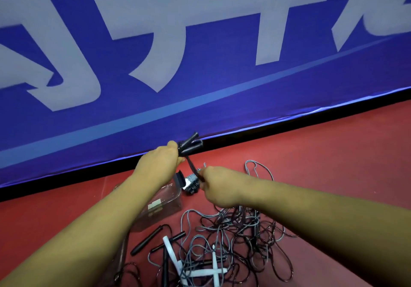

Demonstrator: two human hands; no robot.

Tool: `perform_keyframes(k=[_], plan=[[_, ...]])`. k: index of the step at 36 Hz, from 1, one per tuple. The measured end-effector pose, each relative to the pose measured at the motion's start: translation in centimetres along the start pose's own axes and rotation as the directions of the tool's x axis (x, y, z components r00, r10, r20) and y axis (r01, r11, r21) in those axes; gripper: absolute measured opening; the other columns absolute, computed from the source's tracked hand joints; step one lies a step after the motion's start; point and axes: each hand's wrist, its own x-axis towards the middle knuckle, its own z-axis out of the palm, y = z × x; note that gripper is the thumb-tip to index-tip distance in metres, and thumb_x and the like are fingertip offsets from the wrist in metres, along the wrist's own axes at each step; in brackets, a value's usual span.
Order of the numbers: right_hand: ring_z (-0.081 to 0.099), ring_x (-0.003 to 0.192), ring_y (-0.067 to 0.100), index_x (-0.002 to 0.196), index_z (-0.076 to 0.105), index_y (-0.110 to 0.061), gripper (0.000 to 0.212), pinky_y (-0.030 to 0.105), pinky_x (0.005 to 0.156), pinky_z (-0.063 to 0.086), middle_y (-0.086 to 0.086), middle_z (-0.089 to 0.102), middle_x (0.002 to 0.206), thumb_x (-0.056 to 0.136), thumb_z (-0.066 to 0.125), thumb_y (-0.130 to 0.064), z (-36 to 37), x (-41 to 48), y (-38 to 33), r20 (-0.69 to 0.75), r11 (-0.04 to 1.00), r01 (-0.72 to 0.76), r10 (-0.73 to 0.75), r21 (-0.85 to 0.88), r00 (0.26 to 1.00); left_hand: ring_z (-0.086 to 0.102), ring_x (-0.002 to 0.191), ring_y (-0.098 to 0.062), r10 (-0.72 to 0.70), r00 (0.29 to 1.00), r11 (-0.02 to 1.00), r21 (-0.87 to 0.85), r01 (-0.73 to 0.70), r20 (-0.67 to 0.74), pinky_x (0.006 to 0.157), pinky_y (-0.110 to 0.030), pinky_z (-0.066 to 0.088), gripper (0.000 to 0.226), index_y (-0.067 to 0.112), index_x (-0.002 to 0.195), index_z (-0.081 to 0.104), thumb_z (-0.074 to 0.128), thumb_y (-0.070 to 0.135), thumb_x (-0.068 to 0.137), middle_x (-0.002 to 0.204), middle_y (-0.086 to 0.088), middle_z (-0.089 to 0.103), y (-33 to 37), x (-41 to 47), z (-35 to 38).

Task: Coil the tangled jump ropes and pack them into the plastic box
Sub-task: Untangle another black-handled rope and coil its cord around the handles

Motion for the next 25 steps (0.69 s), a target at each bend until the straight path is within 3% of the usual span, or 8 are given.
perform_keyframes(k=[6, 9, 12, 15, 17, 21, 23, 25], plan=[[0.059, 0.079, 0.031, 0.090, 0.065, -0.011, 0.015, 0.031, 0.065, 0.045, 0.010, 0.064, 0.083, 0.094, 0.051, -0.015, -1.8, -0.3, 0.0, -0.050, 0.975, 0.133, -0.144, -0.178, 0.988, 0.063, 0.107, -0.037, 0.091, 0.987, 0.990, 0.097, -0.105, 0.134, 0.079, -0.041, 0.046, 0.031, 0.009, 0.116, 0.044, 0.049, 0.037, 0.102, 0.117, -0.015, 0.064, 0.8, -0.3, 2.4], [0.064, 0.088, 0.031, 0.093, 0.070, -0.016, 0.016, 0.037, 0.075, 0.053, 0.009, 0.071, 0.091, 0.092, 0.055, -0.021, -3.0, 0.3, 1.0, -0.192, 0.969, 0.165, -0.200, -0.183, 0.961, 0.061, 0.112, -0.033, 0.219, 0.946, 0.968, 0.071, -0.243, 0.241, 0.085, -0.039, 0.047, 0.039, 0.015, 0.125, 0.050, 0.048, 0.045, 0.100, 0.118, -0.013, 0.065, 2.2, -0.9, 2.8], [0.066, 0.088, 0.022, 0.094, 0.072, -0.021, 0.012, 0.035, 0.079, 0.053, 0.000, 0.073, 0.091, 0.090, 0.061, -0.024, -4.1, 0.8, 2.5, -0.282, 0.976, 0.169, -0.201, -0.135, 0.938, 0.064, 0.106, -0.030, 0.379, 0.894, 0.923, -0.030, -0.384, 0.239, 0.085, -0.038, 0.050, 0.038, 0.022, 0.118, 0.059, 0.052, 0.052, 0.096, 0.113, -0.009, 0.070, 3.2, -1.4, 2.1], [0.056, 0.055, 0.001, 0.087, 0.073, -0.017, 0.002, 0.021, 0.060, 0.044, -0.007, 0.065, 0.063, 0.086, 0.072, -0.019, -5.7, 0.1, 3.5, -0.295, 0.981, 0.169, -0.134, 0.096, 0.946, 0.063, 0.094, -0.023, 0.483, 0.850, 0.873, -0.193, -0.448, 0.210, 0.074, -0.030, 0.042, 0.029, 0.028, 0.110, 0.060, 0.055, 0.052, 0.094, 0.103, -0.002, 0.070, 4.1, -2.5, 0.4], [0.047, 0.044, 0.002, 0.086, 0.070, -0.005, 0.009, 0.017, 0.049, 0.036, 0.001, 0.063, 0.059, 0.084, 0.075, -0.012, -6.4, -0.6, 4.1, -0.242, 0.934, 0.160, -0.083, 0.318, 0.967, 0.056, 0.072, -0.010, 0.523, 0.836, 0.816, -0.380, -0.436, 0.165, 0.067, -0.029, 0.038, 0.019, 0.033, 0.100, 0.063, 0.064, 0.049, 0.090, 0.086, 0.002, 0.067, 4.7, -3.2, -0.8], [0.043, 0.054, 0.019, 0.081, 0.069, -0.006, 0.018, 0.024, 0.051, 0.028, 0.019, 0.058, 0.070, 0.072, 0.080, -0.016, -6.3, -0.8, 5.0, -0.139, 0.754, 0.087, 0.006, 0.651, 0.990, 0.046, 0.059, -0.003, 0.470, 0.883, 0.675, -0.653, -0.344, 0.020, 0.061, -0.028, 0.040, 0.028, 0.033, 0.070, 0.055, 0.080, 0.044, 0.078, 0.064, 0.006, 0.057, 5.3, -3.6, -2.0], [0.038, 0.050, 0.016, 0.078, 0.065, -0.007, 0.003, 0.023, 0.049, 0.023, 0.016, 0.056, 0.064, 0.075, 0.066, -0.008, -6.0, -0.8, 5.0, -0.116, 0.693, 0.055, 0.042, 0.719, 0.992, 0.046, 0.057, -0.003, 0.389, 0.920, 0.628, -0.721, -0.293, -0.035, 0.058, -0.024, 0.039, 0.025, 0.036, 0.068, 0.058, 0.080, 0.042, 0.078, 0.060, 0.010, 0.055, 5.4, -3.6, -2.4], [0.033, 0.047, 0.013, 0.071, 0.058, -0.009, 0.021, 0.022, 0.048, 0.021, 0.008, 0.054, 0.055, 0.082, 0.050, 0.008, -5.7, -0.6, 5.1, -0.081, 0.651, 0.018, 0.067, 0.759, 0.994, 0.043, 0.053, -0.006, 0.317, 0.947, 0.611, -0.751, -0.252, -0.059, 0.052, -0.021, 0.034, 0.023, 0.043, 0.067, 0.063, 0.078, 0.037, 0.083, 0.056, 0.009, 0.051, 5.3, -3.6, -2.7]])
